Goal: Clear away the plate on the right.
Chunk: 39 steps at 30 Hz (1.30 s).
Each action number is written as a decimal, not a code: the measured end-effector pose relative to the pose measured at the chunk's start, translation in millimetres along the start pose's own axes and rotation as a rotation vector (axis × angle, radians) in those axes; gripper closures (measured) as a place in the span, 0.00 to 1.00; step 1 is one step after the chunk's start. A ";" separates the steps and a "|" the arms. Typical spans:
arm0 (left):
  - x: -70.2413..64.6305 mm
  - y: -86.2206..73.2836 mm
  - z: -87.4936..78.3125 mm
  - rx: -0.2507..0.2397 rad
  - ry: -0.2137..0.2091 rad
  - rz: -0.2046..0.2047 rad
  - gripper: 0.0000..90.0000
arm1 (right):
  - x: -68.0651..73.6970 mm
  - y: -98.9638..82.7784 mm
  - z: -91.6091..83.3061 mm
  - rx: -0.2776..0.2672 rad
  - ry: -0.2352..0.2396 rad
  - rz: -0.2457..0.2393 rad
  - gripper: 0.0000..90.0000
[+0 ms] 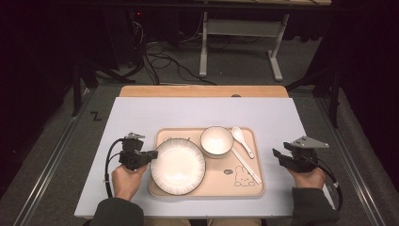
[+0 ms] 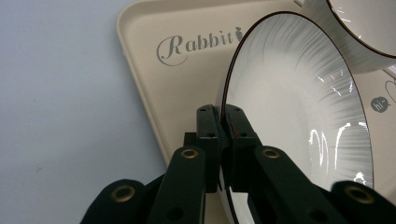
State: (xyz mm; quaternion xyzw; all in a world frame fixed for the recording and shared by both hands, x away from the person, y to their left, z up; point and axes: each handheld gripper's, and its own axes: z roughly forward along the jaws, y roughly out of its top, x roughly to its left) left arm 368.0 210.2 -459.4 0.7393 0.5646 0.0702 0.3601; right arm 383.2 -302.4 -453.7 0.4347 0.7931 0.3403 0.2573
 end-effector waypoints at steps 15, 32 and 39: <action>-1.1 1.5 18.5 0.015 0.030 0.004 0.94 | 2.8 -0.9 3.1 0.014 0.007 0.006 0.55; -1.1 -5.1 32.6 0.028 0.018 0.021 0.91 | 4.0 -2.6 5.9 0.040 0.018 -0.003 0.53; -0.1 -4.9 36.5 0.032 0.021 0.030 0.91 | 4.2 -2.8 7.3 0.052 0.027 -0.005 0.53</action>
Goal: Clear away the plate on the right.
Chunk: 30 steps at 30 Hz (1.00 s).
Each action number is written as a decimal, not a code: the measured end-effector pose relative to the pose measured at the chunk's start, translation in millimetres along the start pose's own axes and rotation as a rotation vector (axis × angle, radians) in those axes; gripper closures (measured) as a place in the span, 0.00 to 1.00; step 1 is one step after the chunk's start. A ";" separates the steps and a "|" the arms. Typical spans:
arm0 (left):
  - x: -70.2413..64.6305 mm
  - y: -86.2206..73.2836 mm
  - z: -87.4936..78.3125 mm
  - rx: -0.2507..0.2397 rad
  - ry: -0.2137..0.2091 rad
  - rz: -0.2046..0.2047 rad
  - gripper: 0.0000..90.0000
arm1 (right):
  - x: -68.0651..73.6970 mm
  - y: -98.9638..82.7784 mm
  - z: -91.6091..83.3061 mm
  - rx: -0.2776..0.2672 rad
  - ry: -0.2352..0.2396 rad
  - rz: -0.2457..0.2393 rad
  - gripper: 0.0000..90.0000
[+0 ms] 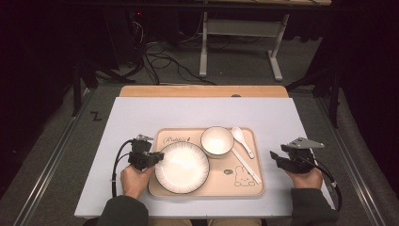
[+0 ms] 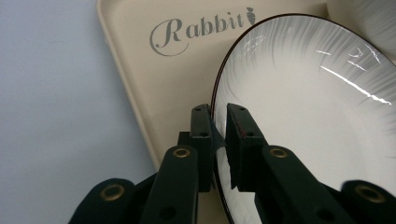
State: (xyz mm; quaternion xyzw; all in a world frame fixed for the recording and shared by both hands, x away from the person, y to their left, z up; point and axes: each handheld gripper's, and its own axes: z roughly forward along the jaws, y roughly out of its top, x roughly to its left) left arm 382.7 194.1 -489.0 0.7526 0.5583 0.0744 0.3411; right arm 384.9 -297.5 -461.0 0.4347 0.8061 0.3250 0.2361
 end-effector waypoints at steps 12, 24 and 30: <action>-1.8 0.0 12.0 0.018 0.021 0.049 0.85 | 1.0 -1.2 4.0 0.025 0.009 -0.007 0.52; -4.8 5.8 -2.9 -0.059 0.026 0.083 0.61 | 0.4 2.7 0.8 0.013 0.066 0.025 0.52; -3.9 5.4 -27.0 -0.128 0.051 0.098 0.54 | -0.4 1.9 -6.9 0.022 0.098 0.036 0.52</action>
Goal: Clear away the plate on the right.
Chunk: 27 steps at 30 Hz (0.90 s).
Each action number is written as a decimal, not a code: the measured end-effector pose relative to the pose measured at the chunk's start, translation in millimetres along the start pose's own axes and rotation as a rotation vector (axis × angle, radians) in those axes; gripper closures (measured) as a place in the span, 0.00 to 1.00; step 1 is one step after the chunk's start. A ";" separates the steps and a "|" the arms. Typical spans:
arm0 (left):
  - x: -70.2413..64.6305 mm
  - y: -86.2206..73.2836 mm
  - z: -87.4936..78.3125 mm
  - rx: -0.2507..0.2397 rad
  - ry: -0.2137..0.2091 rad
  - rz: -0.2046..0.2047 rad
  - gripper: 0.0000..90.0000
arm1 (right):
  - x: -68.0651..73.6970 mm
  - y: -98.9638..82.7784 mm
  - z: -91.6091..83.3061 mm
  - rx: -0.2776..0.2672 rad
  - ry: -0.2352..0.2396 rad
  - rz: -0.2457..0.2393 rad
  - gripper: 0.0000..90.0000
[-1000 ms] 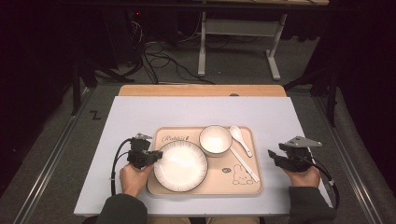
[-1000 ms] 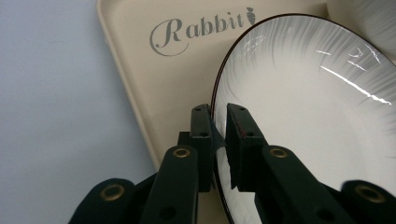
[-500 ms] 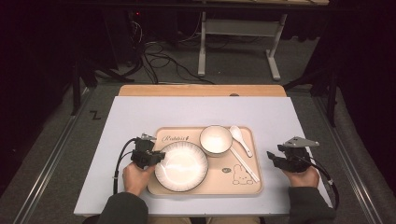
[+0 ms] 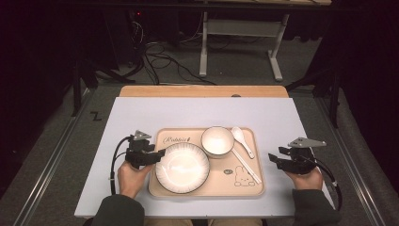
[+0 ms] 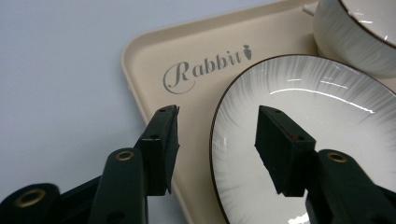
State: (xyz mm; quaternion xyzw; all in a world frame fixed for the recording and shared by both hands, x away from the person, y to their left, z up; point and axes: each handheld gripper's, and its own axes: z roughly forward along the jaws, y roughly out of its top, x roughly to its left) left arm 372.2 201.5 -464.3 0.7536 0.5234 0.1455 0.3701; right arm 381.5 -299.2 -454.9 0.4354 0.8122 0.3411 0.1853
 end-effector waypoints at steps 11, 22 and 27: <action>0.5 -13.5 -38.2 -0.047 0.021 0.005 0.47 | 2.3 -9.8 -25.7 0.033 0.028 0.063 0.44; 4.6 -45.8 -48.8 -0.050 0.036 -0.054 0.50 | 12.6 -29.6 -28.9 0.031 0.012 0.054 0.42; 3.7 -49.6 -43.5 -0.032 0.043 -0.036 0.49 | 14.1 -38.6 -28.8 0.035 -0.033 0.050 0.42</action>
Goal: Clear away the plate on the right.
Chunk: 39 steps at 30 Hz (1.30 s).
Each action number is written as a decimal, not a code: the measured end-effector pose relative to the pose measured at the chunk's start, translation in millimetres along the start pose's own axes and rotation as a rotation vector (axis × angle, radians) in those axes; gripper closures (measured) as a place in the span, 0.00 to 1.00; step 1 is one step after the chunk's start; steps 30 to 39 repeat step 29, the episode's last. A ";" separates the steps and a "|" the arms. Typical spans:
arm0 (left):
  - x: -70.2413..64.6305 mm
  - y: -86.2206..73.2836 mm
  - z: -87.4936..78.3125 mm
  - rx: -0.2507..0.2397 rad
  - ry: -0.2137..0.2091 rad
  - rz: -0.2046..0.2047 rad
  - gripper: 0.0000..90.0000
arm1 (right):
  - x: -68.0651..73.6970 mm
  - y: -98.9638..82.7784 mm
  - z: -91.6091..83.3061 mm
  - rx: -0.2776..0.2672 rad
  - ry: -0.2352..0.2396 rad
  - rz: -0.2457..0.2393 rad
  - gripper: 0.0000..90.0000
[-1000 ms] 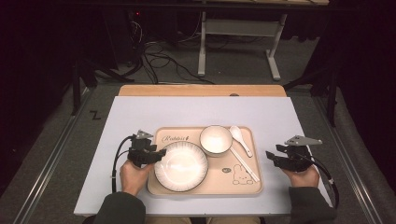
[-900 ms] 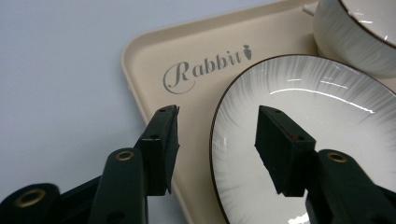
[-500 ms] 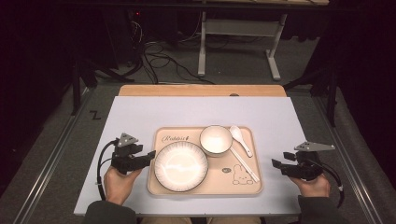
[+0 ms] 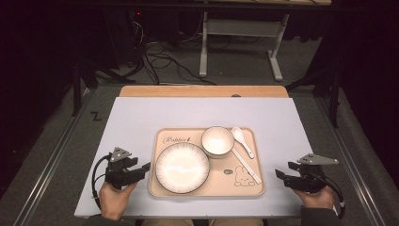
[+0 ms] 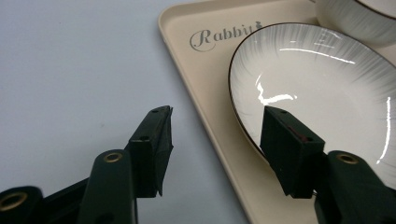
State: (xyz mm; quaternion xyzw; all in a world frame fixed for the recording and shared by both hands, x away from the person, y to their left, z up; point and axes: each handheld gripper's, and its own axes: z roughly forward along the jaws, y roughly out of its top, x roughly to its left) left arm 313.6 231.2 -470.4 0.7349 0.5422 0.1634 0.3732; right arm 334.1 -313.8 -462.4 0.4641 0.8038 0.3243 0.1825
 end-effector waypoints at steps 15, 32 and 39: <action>-6.8 -7.3 12.8 0.027 -0.001 0.059 0.46 | -11.6 -10.7 15.0 -0.028 -0.053 0.001 0.43; -6.4 -5.0 17.1 0.015 -0.016 0.051 0.44 | -13.3 -14.5 15.4 -0.032 -0.049 0.013 0.41; -6.4 -5.0 17.1 0.015 -0.016 0.051 0.44 | -13.3 -14.5 15.4 -0.032 -0.049 0.013 0.41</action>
